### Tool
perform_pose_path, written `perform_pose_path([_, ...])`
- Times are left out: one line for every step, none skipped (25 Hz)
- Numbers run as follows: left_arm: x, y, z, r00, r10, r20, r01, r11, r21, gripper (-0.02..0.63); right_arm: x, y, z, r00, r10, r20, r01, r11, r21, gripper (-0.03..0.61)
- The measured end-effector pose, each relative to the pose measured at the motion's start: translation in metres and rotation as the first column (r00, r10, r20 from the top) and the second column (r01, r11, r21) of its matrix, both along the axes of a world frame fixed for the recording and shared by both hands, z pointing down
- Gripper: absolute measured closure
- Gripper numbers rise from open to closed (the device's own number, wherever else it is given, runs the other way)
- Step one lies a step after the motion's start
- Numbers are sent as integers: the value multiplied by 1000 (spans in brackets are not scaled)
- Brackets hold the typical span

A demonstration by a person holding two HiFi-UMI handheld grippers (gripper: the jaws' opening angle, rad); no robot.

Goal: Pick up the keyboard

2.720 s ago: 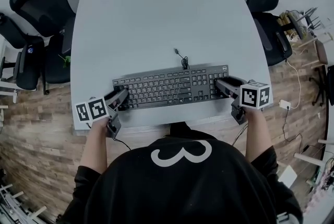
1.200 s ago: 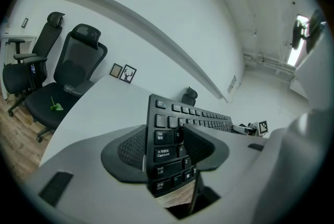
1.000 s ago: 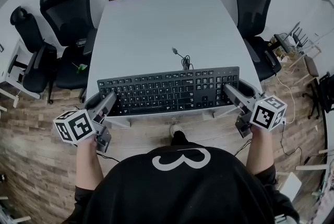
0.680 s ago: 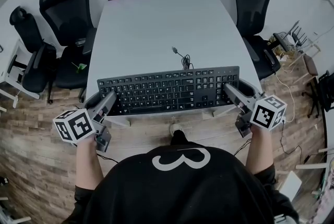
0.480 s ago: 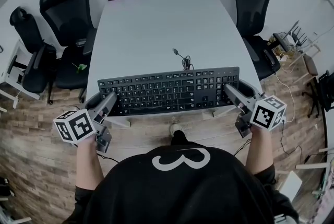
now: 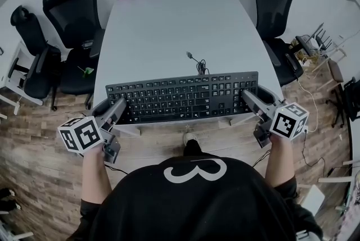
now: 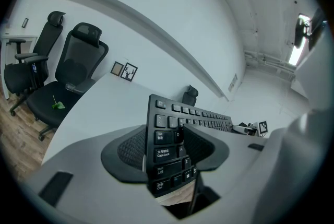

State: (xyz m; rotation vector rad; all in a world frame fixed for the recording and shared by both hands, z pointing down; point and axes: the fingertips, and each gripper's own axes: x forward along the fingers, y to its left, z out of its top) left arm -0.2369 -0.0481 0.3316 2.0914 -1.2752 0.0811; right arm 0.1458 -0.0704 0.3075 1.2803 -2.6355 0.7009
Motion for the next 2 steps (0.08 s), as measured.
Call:
perform_pose_path([0, 0, 1, 1000, -2, 0, 2, 1000, -1, 403, 0, -1, 1, 1000, -1, 0, 1, 1000, 0, 368])
perform_pose_path([0, -1, 2, 1000, -4, -1, 4, 1000, -1, 403, 0, -2, 1, 1000, -1, 0, 1, 1000, 1, 368])
